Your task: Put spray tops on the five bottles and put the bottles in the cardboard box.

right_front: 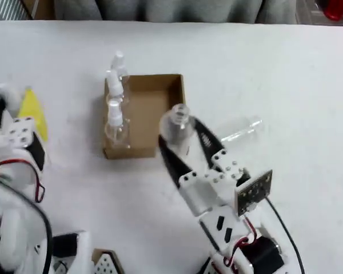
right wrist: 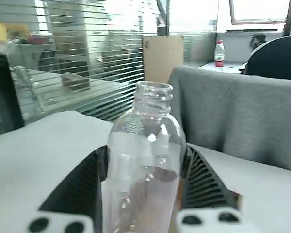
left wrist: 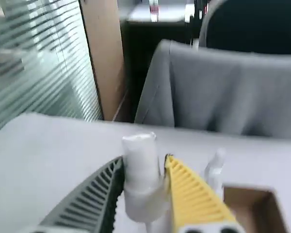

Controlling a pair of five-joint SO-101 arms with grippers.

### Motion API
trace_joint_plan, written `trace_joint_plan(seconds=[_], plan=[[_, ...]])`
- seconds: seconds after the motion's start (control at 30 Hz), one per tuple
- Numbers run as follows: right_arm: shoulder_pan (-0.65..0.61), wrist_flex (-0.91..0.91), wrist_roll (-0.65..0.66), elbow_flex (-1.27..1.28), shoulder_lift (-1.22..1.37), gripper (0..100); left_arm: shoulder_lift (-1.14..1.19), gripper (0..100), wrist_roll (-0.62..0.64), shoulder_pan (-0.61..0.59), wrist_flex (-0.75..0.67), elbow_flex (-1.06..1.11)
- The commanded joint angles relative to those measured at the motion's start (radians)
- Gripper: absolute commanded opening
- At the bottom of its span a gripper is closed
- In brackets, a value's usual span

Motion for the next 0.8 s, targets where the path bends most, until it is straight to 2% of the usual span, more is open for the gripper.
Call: trace_joint_plan(seconds=[0.0,0.2,0.37,0.53,0.77], plan=[[-0.114,-0.024,-0.051,0.02,-0.005,1.6,0.01,6,0.164,0.022,-0.173,-0.058],[-0.234,-0.024,-0.028,0.08,-0.005,1.6,0.012,6,0.311,0.024,-0.318,-0.058],[-0.242,-0.024,-0.028,0.13,-0.005,1.6,0.013,6,0.437,0.025,-0.463,-0.058],[-0.239,-0.024,-0.028,0.16,-0.01,1.6,0.03,6,0.582,0.035,-0.552,-0.057],[-0.239,-0.025,-0.028,0.239,-0.031,1.6,0.145,6,0.571,0.223,-0.585,-0.058]])
